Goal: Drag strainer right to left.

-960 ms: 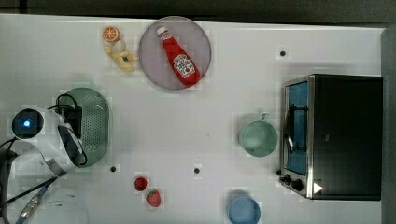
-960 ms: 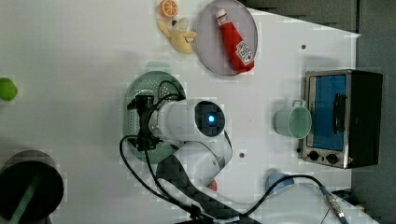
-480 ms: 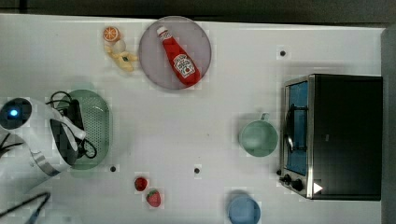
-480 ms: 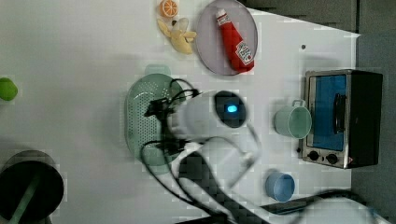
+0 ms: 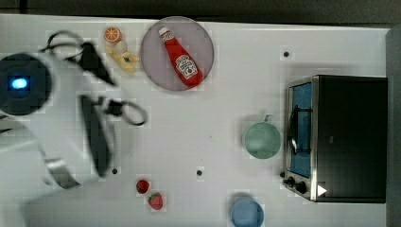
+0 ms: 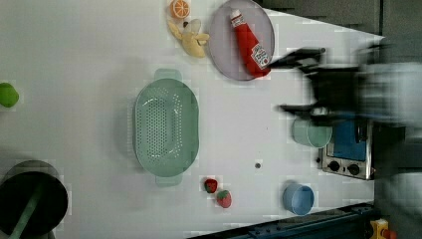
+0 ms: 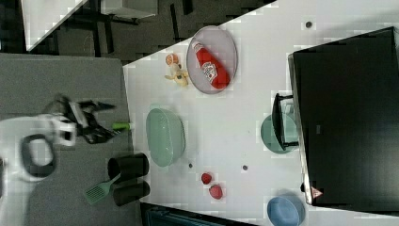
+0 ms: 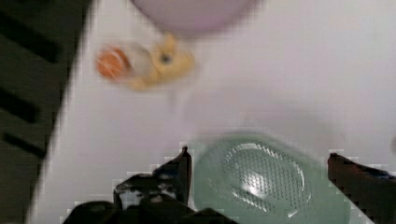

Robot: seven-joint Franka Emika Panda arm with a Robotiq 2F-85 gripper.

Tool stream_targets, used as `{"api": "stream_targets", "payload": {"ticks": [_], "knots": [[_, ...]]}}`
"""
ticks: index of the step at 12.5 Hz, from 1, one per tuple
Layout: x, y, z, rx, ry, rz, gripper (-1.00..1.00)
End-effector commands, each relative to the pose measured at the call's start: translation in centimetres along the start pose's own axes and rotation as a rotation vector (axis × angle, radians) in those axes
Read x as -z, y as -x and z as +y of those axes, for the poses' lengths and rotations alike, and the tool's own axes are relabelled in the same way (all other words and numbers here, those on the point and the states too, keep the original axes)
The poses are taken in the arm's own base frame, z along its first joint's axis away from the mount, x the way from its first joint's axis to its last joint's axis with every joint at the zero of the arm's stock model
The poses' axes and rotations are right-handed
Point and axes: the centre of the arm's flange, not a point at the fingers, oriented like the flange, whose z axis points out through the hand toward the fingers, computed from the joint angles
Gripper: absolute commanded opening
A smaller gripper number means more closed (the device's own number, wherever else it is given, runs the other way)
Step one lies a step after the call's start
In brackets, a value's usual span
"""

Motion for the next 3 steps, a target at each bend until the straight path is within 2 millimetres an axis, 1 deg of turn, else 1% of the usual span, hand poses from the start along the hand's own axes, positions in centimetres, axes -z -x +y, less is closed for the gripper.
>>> {"api": "stream_targets", "payload": {"ticks": [1,3], "knots": [[5.4,-13.1,5.4,0.132,0.063,0.051,1.00],[9.1,-18.7,9.8,0.146,0.128,0.099,1.00]]}}
